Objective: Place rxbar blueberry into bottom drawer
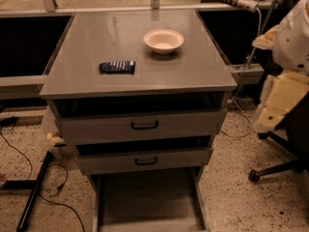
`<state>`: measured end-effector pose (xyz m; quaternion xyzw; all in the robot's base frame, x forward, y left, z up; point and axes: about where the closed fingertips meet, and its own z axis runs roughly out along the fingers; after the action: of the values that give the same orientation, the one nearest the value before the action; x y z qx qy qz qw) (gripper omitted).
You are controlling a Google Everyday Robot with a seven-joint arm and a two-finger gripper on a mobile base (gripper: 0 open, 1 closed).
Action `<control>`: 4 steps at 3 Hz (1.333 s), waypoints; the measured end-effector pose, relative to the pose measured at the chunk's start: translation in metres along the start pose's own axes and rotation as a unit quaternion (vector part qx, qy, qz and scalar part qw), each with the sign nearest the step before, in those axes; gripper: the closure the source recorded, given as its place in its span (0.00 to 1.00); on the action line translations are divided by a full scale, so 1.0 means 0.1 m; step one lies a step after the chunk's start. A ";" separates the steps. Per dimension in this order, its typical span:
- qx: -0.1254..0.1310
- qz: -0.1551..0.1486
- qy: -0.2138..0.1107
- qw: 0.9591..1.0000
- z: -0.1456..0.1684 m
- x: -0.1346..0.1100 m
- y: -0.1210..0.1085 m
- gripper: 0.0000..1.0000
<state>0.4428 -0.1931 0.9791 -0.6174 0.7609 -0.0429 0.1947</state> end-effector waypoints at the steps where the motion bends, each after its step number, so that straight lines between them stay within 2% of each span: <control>1: 0.027 -0.032 -0.036 0.998 0.04 -0.25 -0.12 0.00; 2: 0.050 -0.060 -0.077 0.994 0.10 -0.47 -0.38 0.00; 3: 0.064 -0.073 -0.123 0.988 0.22 -0.61 -0.79 0.00; 4: 0.064 -0.073 -0.123 0.988 0.22 -0.61 -0.79 0.00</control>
Offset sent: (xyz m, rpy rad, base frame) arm 0.0845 0.0550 0.0194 0.1466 -0.2327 0.2068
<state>0.5334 -0.1494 0.9980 -0.6580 0.6799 -0.0295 0.3224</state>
